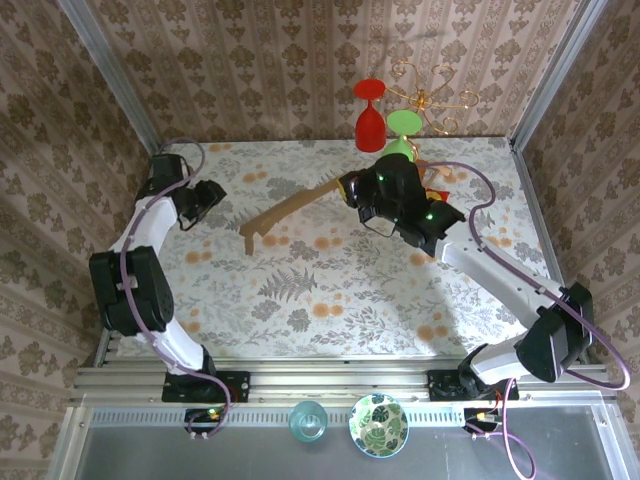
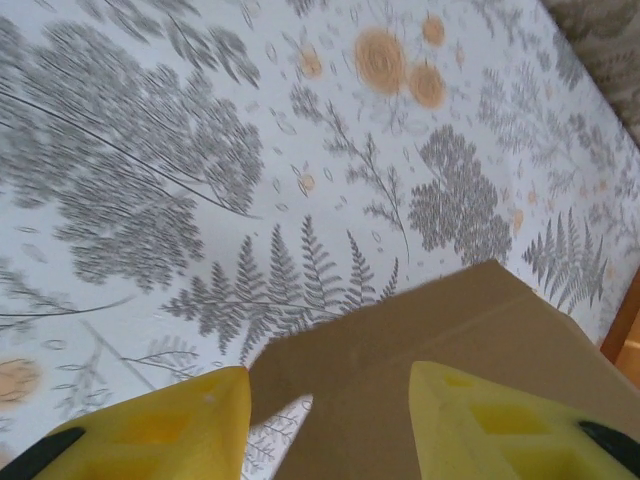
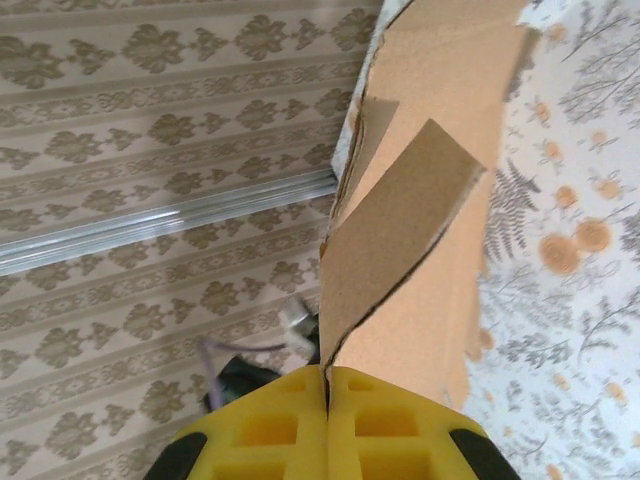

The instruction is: Fold the paper box

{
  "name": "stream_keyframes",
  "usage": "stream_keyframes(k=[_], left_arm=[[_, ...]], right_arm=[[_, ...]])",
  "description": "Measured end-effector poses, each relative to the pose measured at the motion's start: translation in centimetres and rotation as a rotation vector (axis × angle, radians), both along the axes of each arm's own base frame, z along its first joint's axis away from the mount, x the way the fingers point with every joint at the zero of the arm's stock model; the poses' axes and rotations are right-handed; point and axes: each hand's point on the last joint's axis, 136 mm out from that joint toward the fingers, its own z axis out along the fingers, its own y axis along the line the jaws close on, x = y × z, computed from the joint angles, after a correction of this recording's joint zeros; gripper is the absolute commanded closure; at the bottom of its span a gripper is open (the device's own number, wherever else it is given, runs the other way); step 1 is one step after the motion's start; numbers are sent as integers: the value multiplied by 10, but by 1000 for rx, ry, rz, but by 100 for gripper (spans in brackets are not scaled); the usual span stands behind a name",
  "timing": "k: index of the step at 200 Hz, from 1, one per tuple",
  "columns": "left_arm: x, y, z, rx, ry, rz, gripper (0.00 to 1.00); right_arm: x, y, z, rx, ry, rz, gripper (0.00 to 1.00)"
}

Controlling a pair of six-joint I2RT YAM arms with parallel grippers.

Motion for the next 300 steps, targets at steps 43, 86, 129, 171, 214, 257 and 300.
stream_keyframes(k=[43,86,129,171,214,257,300], left_arm=[[-13,-66,-20,-98,63,-139,60],[-30,-74,-25,-156,102,-137,58],[-43,12,27,-75,30,128,55],[-53,13,91,-64,-100,158,54],[-70,-40,105,-153,-70,85,51],[-102,-74,141,-264,-76,158,50],[-122,-82,150,-312,-50,262,54]], right_arm=[[-7,-1,69,47,-49,-43,100],[19,13,77,69,-30,-99,100],[56,35,-38,-56,140,-144,100],[58,34,-95,-116,221,-161,100],[64,32,-103,-92,203,-176,100],[64,25,-123,-97,220,-190,100],[66,22,-131,-68,227,-216,100]])
